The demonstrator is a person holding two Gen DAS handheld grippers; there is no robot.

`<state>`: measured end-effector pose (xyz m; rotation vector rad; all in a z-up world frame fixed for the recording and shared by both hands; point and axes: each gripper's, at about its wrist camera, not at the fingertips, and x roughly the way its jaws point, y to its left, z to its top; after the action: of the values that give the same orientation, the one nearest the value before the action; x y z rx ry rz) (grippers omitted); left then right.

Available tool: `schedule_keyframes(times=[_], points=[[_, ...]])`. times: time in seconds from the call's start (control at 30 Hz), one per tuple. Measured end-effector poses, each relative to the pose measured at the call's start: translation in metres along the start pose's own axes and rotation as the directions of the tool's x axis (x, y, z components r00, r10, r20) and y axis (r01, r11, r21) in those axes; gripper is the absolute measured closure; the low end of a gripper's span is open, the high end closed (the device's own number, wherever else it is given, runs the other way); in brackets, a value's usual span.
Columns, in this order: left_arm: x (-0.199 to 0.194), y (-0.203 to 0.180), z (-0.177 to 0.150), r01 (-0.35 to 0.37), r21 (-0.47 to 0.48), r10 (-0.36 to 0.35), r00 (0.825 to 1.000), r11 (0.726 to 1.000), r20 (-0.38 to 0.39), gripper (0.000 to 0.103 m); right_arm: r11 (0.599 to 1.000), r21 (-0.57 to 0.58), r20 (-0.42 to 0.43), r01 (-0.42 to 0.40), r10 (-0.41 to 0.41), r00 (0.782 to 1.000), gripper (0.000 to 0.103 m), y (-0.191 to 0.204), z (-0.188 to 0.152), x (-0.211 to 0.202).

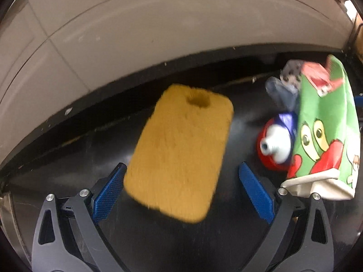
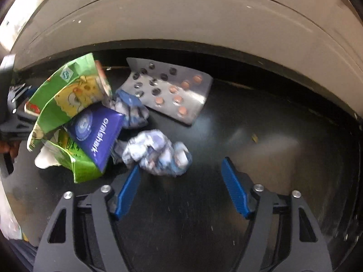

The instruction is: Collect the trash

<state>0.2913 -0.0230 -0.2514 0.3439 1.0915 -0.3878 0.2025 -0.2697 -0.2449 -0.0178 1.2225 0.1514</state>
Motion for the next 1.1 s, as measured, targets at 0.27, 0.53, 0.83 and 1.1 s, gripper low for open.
schedule_keyframes(times=[0.27,0.53,0.83,1.1], points=[[-0.011,0.000,0.001,0.030,0.010,-0.030,0.999,1.000,0.043,0.042,0.996,-0.081,-0.029,0.031,-0.033,0.999,0.098,0.020,0.001,0.002],[-0.074,-0.007,-0.025,0.001,-0.069,0.003,0.998,0.998,0.057,0.043,0.999,-0.018,0.042,0.043,-0.042,0.998,0.100,0.031,-0.034,-0.055],[-0.150,-0.047,-0.099,-0.036,-0.143,0.044,0.998,0.989,0.052,0.043,0.987,0.157,0.085,-0.025,0.011,0.996,0.100,0.016,-0.051,-0.078],[-0.191,-0.045,-0.147,-0.078,-0.219,0.090,0.995,0.973,0.042,0.042,0.932,0.344,0.086,-0.117,0.093,0.992,0.048,-0.009,-0.011,-0.044]])
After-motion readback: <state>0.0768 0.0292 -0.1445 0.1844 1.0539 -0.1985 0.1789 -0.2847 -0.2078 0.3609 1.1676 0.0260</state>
